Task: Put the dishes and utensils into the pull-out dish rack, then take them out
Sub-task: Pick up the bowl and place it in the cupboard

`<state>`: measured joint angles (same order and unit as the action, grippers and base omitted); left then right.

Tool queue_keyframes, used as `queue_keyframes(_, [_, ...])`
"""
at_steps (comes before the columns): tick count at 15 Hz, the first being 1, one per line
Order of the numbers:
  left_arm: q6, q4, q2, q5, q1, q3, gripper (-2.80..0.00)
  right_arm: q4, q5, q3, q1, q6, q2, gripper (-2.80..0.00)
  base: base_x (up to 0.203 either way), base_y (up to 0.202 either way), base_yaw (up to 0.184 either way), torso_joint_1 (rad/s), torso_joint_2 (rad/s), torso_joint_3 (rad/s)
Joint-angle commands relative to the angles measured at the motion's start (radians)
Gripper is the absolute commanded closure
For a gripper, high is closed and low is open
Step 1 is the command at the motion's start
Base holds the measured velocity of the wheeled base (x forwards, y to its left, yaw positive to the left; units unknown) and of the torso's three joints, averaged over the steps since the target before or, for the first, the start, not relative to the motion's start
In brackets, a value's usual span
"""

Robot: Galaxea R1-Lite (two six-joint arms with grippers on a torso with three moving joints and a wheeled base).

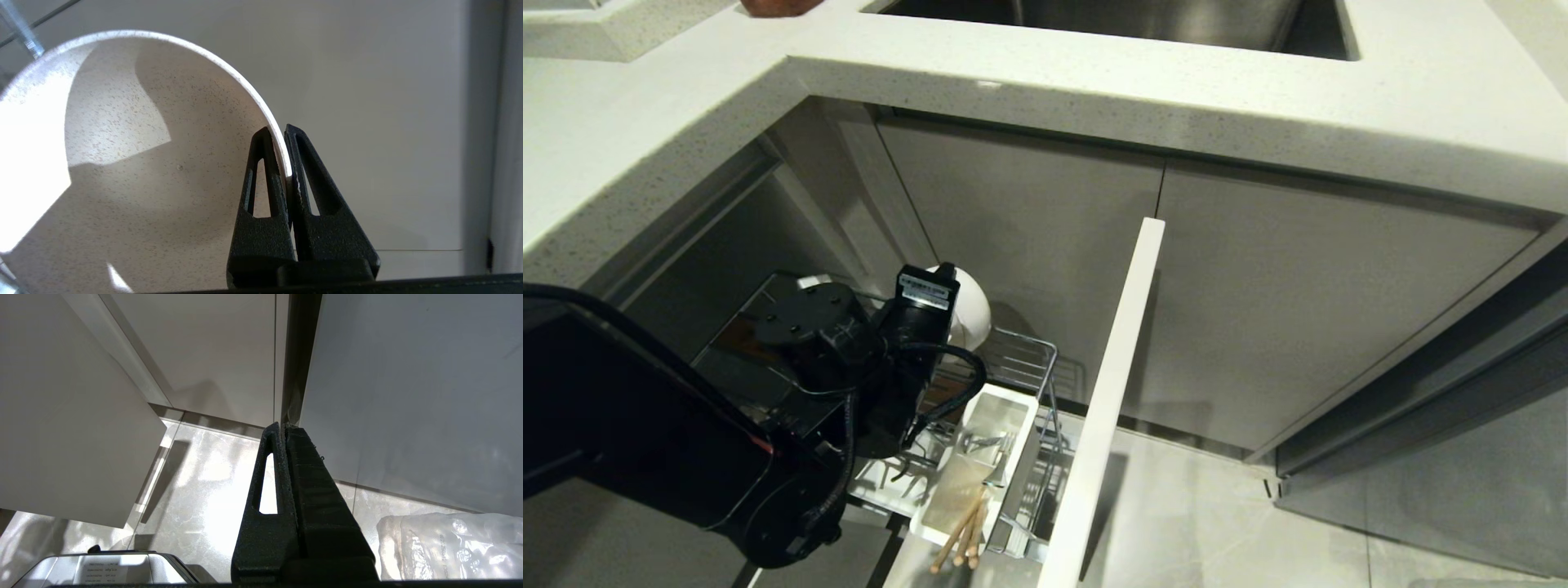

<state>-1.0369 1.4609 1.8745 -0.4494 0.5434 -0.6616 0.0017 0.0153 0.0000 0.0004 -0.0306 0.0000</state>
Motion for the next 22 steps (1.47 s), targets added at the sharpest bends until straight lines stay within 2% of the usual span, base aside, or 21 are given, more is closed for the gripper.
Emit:
queue_keyframes(1, [-0.027, 0.007, 0.006, -0.003, -0.005, 0.007, 0.00, 0.000, 0.000, 0.003, 0.001, 0.000, 0.000, 0.00, 0.000, 0.000, 0.000, 0.000, 0.00, 0.000])
queue_keyframes(4, [-0.066, 0.006, 0.008, -0.002, -0.010, 0.019, 0.00, 0.000, 0.000, 0.002, 0.001, 0.000, 0.000, 0.00, 0.000, 0.000, 0.000, 0.000, 0.00, 0.000])
queue_keyframes(16, [-0.110, -0.005, 0.018, -0.007, -0.013, 0.027, 0.00, 0.000, 0.000, 0.002, 0.000, 0.000, 0.000, 0.00, 0.000, 0.000, 0.000, 0.000, 0.00, 0.000])
queue_keyframes(22, [-0.109, -0.022, 0.014, -0.012, -0.014, 0.027, 0.00, 0.000, 0.000, 0.003, 0.000, 0.000, 0.000, 0.00, 0.000, 0.000, 0.000, 0.000, 0.00, 0.000])
